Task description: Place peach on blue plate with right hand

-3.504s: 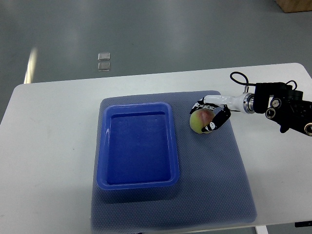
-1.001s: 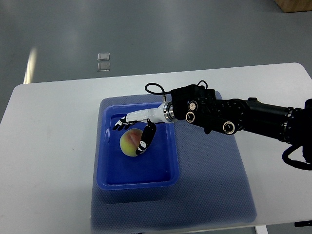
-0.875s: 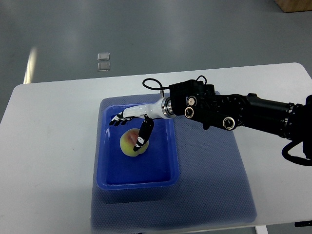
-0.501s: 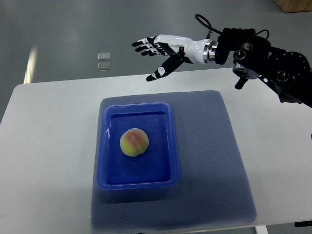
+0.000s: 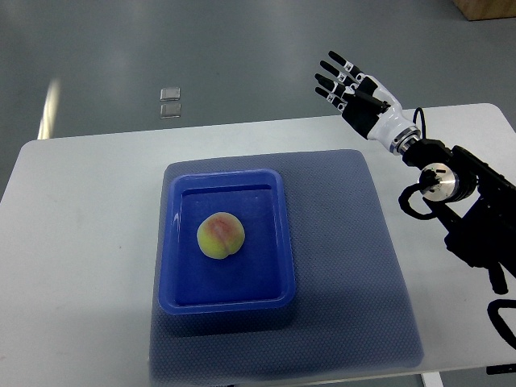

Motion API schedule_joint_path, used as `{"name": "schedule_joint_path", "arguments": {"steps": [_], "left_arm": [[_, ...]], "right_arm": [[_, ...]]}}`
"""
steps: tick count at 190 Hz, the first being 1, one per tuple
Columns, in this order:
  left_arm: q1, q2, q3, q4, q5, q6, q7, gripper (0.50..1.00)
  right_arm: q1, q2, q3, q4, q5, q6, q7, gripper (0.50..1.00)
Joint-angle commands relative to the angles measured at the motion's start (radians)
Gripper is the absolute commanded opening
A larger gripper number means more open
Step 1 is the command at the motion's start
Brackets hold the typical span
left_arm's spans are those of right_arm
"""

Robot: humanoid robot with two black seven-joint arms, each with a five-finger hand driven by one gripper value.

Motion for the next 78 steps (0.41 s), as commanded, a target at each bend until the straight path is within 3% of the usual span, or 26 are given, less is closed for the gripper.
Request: {"name": "schedule_joint_path", "arguments": {"steps": [1,25,78], "left_arm": [[0.0,0.0,0.0,-0.003,0.0,0.0,0.001,1.0],[0.0,0.0,-0.002,-0.005,0.0,0.0,0.001,1.0],[0.0,0.0,-0.002,-0.015,0.0,0.0,0.001,1.0]], "right_arm": [[-0.035,0.029,0.051,-0.033,0.091,-0.001,0.067,0.93],[-0.044,0.045,0.074,-0.091,0.171,-0.001,0.122,0.93],[-0.043,0.04,0.072,-0.128,0.265,-0.001,0.134,0.93]]}}
